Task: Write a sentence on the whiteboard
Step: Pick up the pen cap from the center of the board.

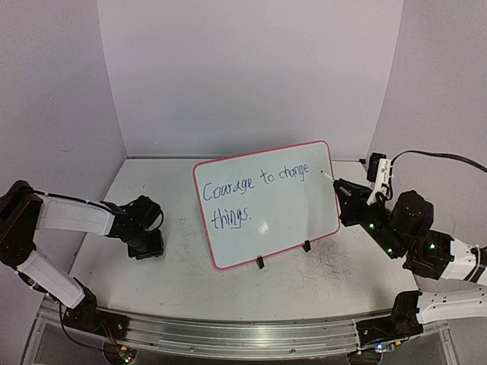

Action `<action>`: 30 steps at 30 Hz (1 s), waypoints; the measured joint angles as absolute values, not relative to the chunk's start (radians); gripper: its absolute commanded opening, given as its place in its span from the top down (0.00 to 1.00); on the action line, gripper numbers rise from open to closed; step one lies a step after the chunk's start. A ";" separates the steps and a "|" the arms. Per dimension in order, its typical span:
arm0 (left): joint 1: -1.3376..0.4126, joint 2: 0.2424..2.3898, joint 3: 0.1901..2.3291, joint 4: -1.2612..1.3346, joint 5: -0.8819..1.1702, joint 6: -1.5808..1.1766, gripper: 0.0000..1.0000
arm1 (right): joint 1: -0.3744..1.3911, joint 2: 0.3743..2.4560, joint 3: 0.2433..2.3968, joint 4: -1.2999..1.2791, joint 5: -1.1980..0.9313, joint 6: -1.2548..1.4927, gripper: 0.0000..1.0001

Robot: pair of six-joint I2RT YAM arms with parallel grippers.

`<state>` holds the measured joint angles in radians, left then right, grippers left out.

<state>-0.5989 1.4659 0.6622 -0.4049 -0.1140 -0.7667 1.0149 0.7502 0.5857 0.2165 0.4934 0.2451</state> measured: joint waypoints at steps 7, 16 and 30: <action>-0.618 1.509 0.689 -0.423 -0.157 -0.756 0.83 | 1.015 0.749 0.570 0.217 0.486 0.256 1.00; -0.641 1.534 0.710 -0.436 -0.213 -0.757 1.00 | 1.015 0.749 0.566 0.217 0.480 0.260 1.00; -0.649 1.038 0.940 -0.609 -0.334 -0.723 1.00 | 1.015 0.783 0.567 0.214 0.447 0.264 1.00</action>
<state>-0.6491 1.0375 0.9401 -0.6088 -0.3340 -0.7228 1.0149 0.7825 0.5673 0.2141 0.4474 0.2642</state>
